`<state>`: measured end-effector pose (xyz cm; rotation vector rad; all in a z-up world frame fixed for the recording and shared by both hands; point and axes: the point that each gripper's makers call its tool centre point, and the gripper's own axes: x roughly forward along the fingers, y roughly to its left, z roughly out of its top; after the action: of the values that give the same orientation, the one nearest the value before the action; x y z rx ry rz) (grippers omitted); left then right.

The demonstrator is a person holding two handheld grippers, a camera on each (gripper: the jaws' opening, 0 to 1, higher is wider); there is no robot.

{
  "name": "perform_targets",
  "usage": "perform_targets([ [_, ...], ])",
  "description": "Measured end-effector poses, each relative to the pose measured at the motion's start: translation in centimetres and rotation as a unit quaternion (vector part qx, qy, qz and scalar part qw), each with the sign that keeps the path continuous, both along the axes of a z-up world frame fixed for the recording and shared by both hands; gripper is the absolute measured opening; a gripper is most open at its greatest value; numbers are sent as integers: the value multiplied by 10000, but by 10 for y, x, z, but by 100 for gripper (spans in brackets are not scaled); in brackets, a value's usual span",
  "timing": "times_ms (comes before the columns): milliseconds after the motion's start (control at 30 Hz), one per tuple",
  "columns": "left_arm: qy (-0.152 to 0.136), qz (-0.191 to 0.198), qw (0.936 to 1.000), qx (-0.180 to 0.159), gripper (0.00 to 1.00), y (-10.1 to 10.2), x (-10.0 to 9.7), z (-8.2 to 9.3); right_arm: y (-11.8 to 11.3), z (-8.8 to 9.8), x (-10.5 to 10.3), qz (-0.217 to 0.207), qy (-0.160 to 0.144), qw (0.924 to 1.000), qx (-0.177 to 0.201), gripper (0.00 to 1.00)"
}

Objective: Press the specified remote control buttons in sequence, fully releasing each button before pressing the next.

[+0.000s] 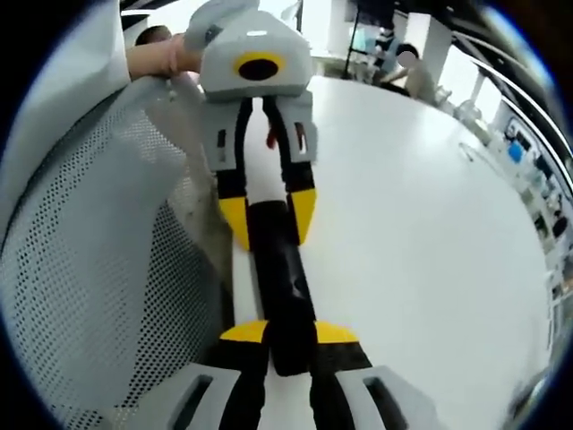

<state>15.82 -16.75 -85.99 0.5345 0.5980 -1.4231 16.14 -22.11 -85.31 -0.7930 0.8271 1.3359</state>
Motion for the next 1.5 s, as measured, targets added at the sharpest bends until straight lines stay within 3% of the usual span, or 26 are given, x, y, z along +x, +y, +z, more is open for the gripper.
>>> perform_targets([
  [100, -3, -3, 10000, 2, 26, 0, 0, 0, -1, 3, 3, 27, -80, 10000, -10, 0],
  [233, -3, -7, 10000, 3, 26, 0, 0, 0, 1, 2, 2, 3, 39, 10000, 37, 11],
  [333, -3, -4, 10000, 2, 26, 0, 0, 0, -2, -2, 1, 250, -88, 9995, -149, 6],
  [767, 6, 0, 10000, -8, 26, -1, 0, 0, 0, -1, 0, 627, -167, 9974, -298, 6],
  [900, 5, -2, 10000, -8, 26, -1, 0, 0, 1, -1, 0, 936, -225, 9939, -541, 6],
  [1133, 6, -15, 10000, -27, 26, -2, -1, 1, 2, -3, 1, 1033, 263, 9887, -1051, 6],
  [1200, 9, -19, 10000, -36, 26, -3, -1, 0, 2, -3, 1, 1222, 294, 9846, -1212, 6],
  [1400, 8, -23, 10000, -36, 26, -3, -1, 1, 2, -4, 1, 1203, 437, 9811, -1451, 7],
  [1500, 8, -17, 10000, -38, 26, -3, 0, 0, 1, -4, 2, 1020, 515, 9835, -1405, 7],
])
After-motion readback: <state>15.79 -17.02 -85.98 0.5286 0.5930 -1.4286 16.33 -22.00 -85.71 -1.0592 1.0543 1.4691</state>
